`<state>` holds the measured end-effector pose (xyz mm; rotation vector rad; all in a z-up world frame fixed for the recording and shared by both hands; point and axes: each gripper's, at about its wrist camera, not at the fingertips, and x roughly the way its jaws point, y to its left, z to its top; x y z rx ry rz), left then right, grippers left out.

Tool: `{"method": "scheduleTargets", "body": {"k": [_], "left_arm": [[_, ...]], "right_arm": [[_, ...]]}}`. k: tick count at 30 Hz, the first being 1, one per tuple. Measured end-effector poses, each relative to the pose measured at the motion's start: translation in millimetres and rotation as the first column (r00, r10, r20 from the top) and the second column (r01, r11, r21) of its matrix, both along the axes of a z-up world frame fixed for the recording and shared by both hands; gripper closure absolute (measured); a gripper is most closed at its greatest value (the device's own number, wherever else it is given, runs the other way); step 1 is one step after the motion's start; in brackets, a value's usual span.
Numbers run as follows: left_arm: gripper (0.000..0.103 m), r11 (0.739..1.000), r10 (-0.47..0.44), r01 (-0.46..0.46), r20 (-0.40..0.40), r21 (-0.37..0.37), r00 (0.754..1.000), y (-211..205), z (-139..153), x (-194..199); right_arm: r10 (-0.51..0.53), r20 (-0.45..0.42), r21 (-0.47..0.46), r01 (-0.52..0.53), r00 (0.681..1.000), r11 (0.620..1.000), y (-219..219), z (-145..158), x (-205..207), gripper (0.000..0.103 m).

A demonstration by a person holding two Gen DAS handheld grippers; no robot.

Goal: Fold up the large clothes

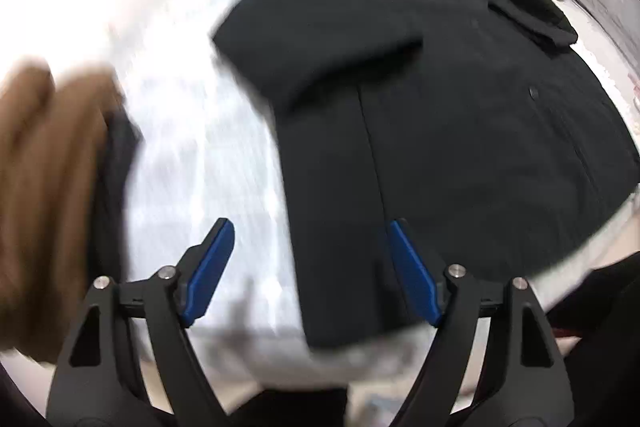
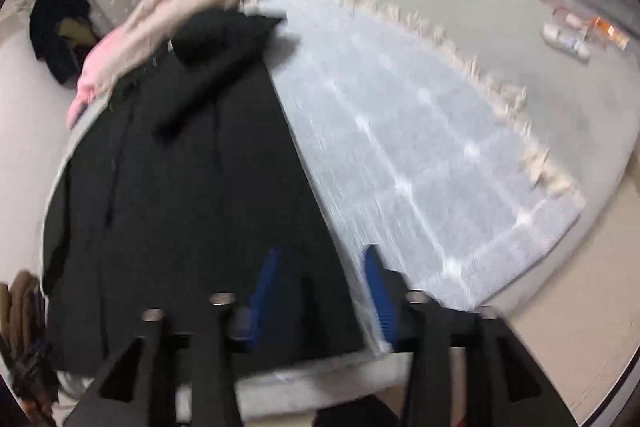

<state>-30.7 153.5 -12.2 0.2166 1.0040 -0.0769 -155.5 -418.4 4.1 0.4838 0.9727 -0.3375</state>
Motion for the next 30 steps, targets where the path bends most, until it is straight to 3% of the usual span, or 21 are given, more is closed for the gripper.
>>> {"method": "scheduleTargets", "body": {"k": [2,6,11,14,16,19,21,23,25,27,30], "left_arm": [[0.023,0.998,-0.020,0.019,0.031,0.056,0.999,-10,7,11],[0.022,0.994,-0.073,0.069,0.042,0.080,0.996,-36,5,38],[0.022,0.981,-0.105,0.096,0.047,0.168,0.993,-76,-17,72],[0.022,0.961,-0.097,0.076,0.064,0.266,0.993,-94,-27,89],[0.022,0.947,-0.101,0.074,0.073,0.312,0.992,-96,-34,96],[0.022,0.949,-0.070,0.043,0.076,0.311,0.995,-97,-44,117],[0.023,0.958,-0.029,0.008,0.069,0.288,0.997,-91,-49,130],[0.042,0.969,0.003,-0.020,0.071,0.245,0.997,-87,-49,141],[0.084,0.981,0.019,-0.034,0.079,0.189,0.997,-81,-40,150],[0.091,0.989,0.043,-0.057,0.101,0.139,0.994,-74,-20,157],[0.093,0.983,0.094,-0.122,0.192,0.139,0.977,-50,24,175]], "right_arm": [[0.009,0.059,-0.009,-0.008,0.998,1.000,15,20,12,0.038],[0.082,0.142,0.032,-0.088,0.986,0.996,55,45,55,0.031],[0.158,0.191,0.090,-0.178,0.969,0.980,110,35,118,0.029],[0.222,0.167,0.097,-0.240,0.961,0.966,135,5,140,0.029],[0.239,0.063,0.098,-0.244,0.969,0.965,151,-15,153,0.029],[0.294,0.059,0.156,-0.300,0.954,0.941,165,-22,165,0.029],[0.307,0.052,0.146,-0.311,0.950,0.939,169,-18,171,0.029],[0.340,0.030,0.107,-0.342,0.940,0.934,176,-14,174,0.029],[0.321,0.053,0.123,-0.325,0.946,0.938,177,-12,176,0.029],[0.332,0.043,0.161,-0.334,0.942,0.929,178,-16,180,0.029],[0.331,0.022,0.183,-0.330,0.943,0.926,177,-20,184,0.029]]}}
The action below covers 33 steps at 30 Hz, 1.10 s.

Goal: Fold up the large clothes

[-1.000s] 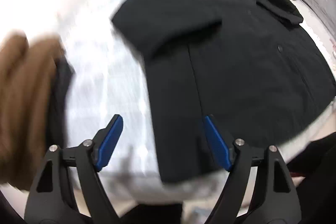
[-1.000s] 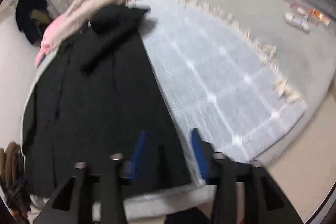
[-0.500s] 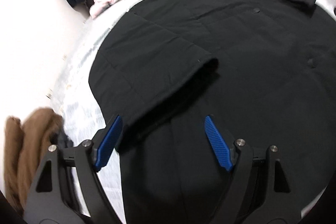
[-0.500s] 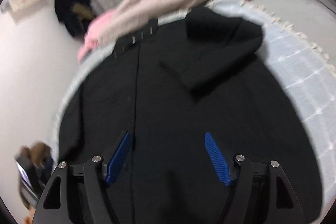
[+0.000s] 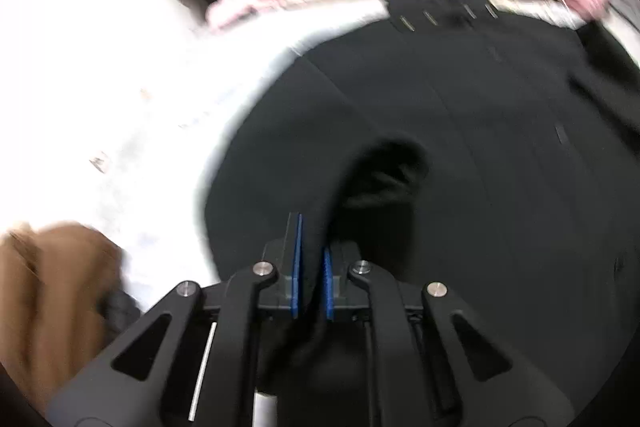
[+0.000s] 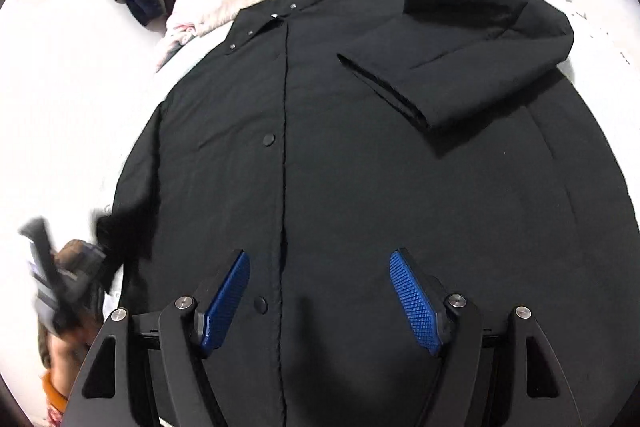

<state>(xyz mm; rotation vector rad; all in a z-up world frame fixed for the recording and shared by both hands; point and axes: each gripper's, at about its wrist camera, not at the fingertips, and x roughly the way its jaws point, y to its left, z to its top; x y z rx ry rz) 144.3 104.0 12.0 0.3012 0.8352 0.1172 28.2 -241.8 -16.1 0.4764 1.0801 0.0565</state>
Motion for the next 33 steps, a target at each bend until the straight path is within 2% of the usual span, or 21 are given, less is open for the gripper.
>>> {"method": "scheduleTargets", "body": {"k": [3,5,8,11,14,20,23,24,26,27,28,29,30,31,33], "left_arm": [[0.093,0.995,0.105,-0.105,0.051,-0.005,0.993,40,40,21],[0.093,0.981,0.194,-0.192,0.082,-0.021,0.978,76,64,39],[0.093,0.945,0.321,-0.326,0.154,0.007,0.935,124,94,54],[0.093,0.900,0.429,-0.436,0.179,-0.001,0.886,174,108,68],[0.093,0.859,0.503,-0.512,0.169,0.006,0.847,215,106,81],[0.092,0.820,0.555,-0.567,0.136,0.073,0.821,254,67,116],[0.084,0.794,0.569,-0.587,0.146,0.161,0.810,267,46,133],[0.081,0.772,0.576,-0.599,0.162,0.213,0.801,270,41,139],[0.080,0.677,0.610,-0.646,0.222,0.352,0.760,276,34,148],[0.076,0.637,0.627,-0.667,0.243,0.386,0.740,279,34,149],[0.068,0.633,0.638,-0.675,0.239,0.378,0.732,281,36,148],[0.061,0.666,0.638,-0.668,0.209,0.332,0.741,282,39,146],[0.048,0.703,0.633,-0.655,0.175,0.278,0.754,282,42,143],[0.040,0.737,0.623,-0.639,0.147,0.221,0.769,278,47,140],[0.037,0.781,0.592,-0.605,0.125,0.152,0.796,264,55,134]], "right_arm": [[-0.007,-0.011,-0.020,0.007,1.000,1.000,1,-5,7,0.029],[-0.018,-0.011,-0.036,0.018,1.000,0.999,0,-5,10,0.029],[-0.023,-0.018,-0.050,0.022,1.000,0.999,1,-6,14,0.029],[-0.015,-0.027,-0.048,0.014,1.000,0.999,5,-8,20,0.029],[-0.016,-0.043,-0.062,0.014,0.999,0.998,9,-14,28,0.029],[-0.023,-0.082,-0.093,0.015,0.996,0.996,15,-30,45,0.029],[-0.017,-0.080,-0.143,0.006,0.997,0.990,17,-35,48,0.029],[-0.016,-0.070,-0.176,0.004,0.997,0.984,19,-34,48,0.029],[-0.001,-0.033,-0.294,-0.009,0.999,0.956,25,-31,48,0.029],[0.008,-0.012,-0.346,-0.012,1.000,0.938,27,-29,48,0.029],[0.020,0.005,-0.399,-0.016,1.000,0.917,30,-27,49,0.029],[0.033,0.019,-0.448,-0.022,0.999,0.894,32,-26,49,0.029],[0.044,0.030,-0.479,-0.024,0.999,0.878,32,-24,50,0.029],[0.045,0.039,-0.492,-0.020,0.998,0.870,29,-22,51,0.029],[0.022,0.057,-0.490,0.009,0.998,0.872,21,-20,52,0.029]]}}
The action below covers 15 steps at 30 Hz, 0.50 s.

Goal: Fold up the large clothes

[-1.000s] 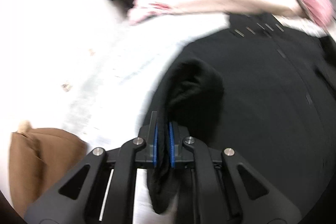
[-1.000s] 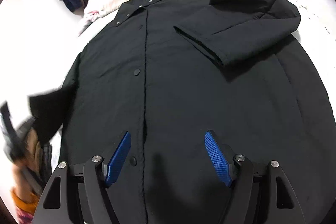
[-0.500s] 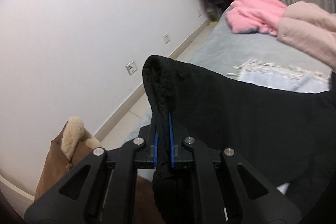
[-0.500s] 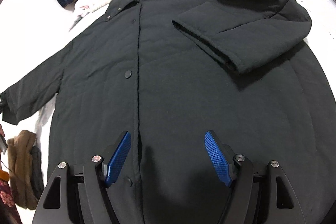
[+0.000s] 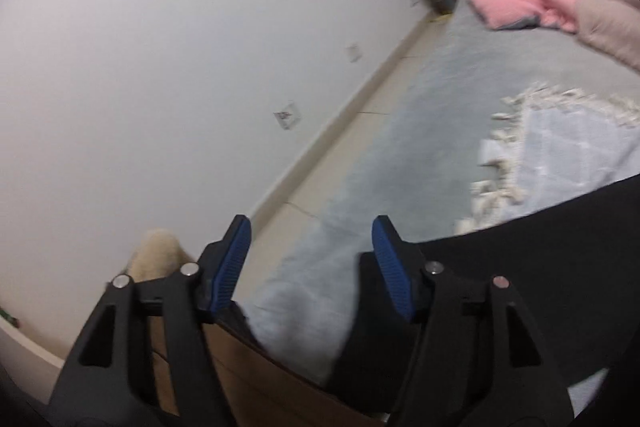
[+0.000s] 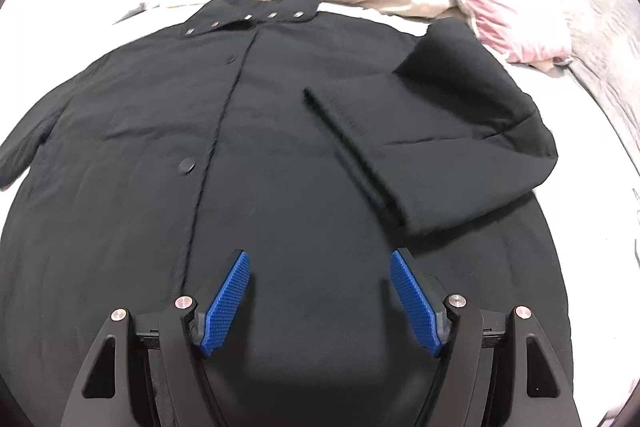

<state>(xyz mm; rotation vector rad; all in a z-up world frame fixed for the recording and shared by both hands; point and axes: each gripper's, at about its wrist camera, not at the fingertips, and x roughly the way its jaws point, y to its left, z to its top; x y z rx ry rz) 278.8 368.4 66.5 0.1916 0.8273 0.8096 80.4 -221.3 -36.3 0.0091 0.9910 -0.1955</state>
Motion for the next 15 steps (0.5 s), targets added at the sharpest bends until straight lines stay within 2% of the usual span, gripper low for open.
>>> {"method": "scheduleTargets", "body": {"k": [3,6,7,9,11,13,15], "left_arm": [[0.029,0.987,-0.122,0.123,0.013,-0.101,0.992,-40,8,-6],[0.024,0.951,-0.241,0.241,0.028,-0.195,0.970,-89,7,-16],[0.023,0.929,-0.286,0.285,0.033,-0.236,0.958,-108,4,-20],[0.021,0.871,-0.375,0.362,0.024,-0.333,0.927,-146,-3,-31],[0.021,0.787,-0.468,0.421,0.008,-0.451,0.884,-182,-16,-45],[0.021,0.713,-0.530,0.450,0.007,-0.538,0.848,-216,-32,-58],[0.021,0.664,-0.570,0.459,-0.002,-0.591,0.822,-246,-47,-69]], "right_arm": [[-0.050,0.014,-0.001,0.050,0.999,0.999,-13,1,2,0.029],[-0.078,0.013,-0.010,0.078,0.997,0.997,-19,2,4,0.029],[-0.081,0.012,-0.013,0.081,0.997,0.997,-20,3,3,0.029],[-0.081,0.013,-0.022,0.081,0.997,0.996,-19,4,4,0.029],[-0.082,0.017,-0.029,0.083,0.996,0.996,-17,6,7,0.029],[-0.085,0.022,-0.030,0.086,0.996,0.996,-16,8,8,0.029],[-0.076,0.024,-0.024,0.077,0.997,0.997,-14,10,7,0.029]]}}
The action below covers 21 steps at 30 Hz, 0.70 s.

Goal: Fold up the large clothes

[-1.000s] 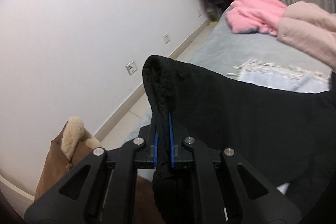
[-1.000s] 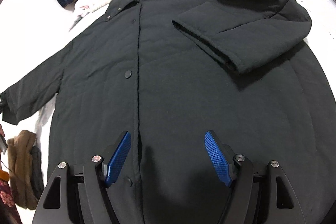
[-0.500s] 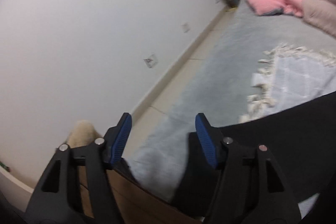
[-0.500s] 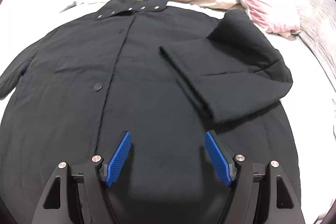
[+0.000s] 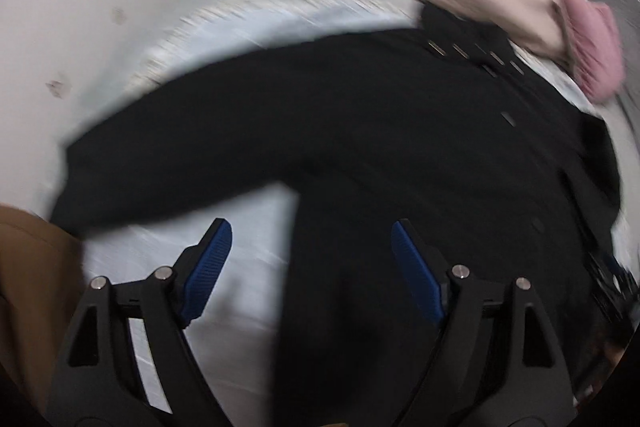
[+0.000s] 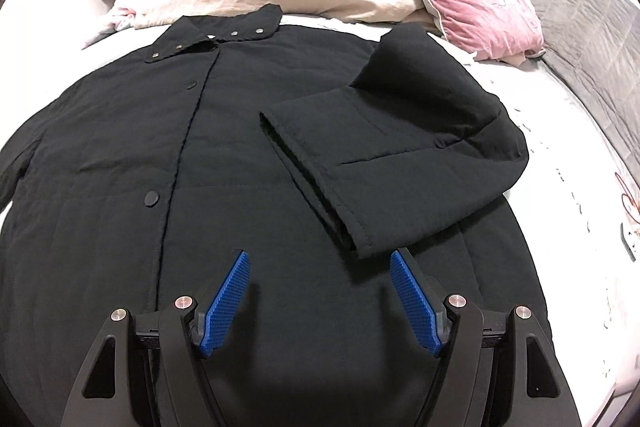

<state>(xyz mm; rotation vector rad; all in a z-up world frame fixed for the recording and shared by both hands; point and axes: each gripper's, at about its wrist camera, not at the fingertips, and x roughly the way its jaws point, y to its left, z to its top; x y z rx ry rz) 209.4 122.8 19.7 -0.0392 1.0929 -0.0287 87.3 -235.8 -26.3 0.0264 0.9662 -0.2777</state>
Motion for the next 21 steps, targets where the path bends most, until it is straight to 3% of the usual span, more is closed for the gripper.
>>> {"method": "scheduleTargets", "body": {"k": [5,8,14,17,19,20,21], "left_arm": [[0.021,0.992,-0.056,0.050,-0.043,-0.112,0.998,-59,-26,-34],[0.021,0.984,-0.092,0.086,-0.031,-0.156,0.995,-82,-37,-48],[0.021,0.988,-0.118,0.125,0.078,-0.086,0.990,-97,-38,-52],[0.021,0.986,-0.145,0.150,0.065,-0.078,0.987,-101,-48,-50],[0.021,0.986,-0.147,0.150,0.042,-0.075,0.988,-101,-54,-47],[0.021,0.986,-0.146,0.149,0.041,-0.079,0.988,-97,-55,-49],[0.021,0.985,-0.148,0.151,0.041,-0.083,0.988,-98,-56,-49]], "right_arm": [[0.022,0.005,0.002,-0.022,1.000,1.000,3,3,-2,0.029],[0.031,0.019,0.016,-0.031,0.999,0.999,1,-1,4,0.029],[0.024,0.000,-0.148,-0.023,1.000,0.989,-4,-22,30,0.029],[0.015,-0.024,-0.162,-0.019,1.000,0.987,-16,-36,46,0.030],[0.009,0.000,-0.142,-0.009,1.000,0.990,-25,-39,50,0.037],[0.017,0.005,-0.127,-0.017,1.000,0.992,-29,-38,52,0.052],[0.033,0.009,-0.117,-0.032,0.999,0.993,-33,-35,53,0.076]]}}
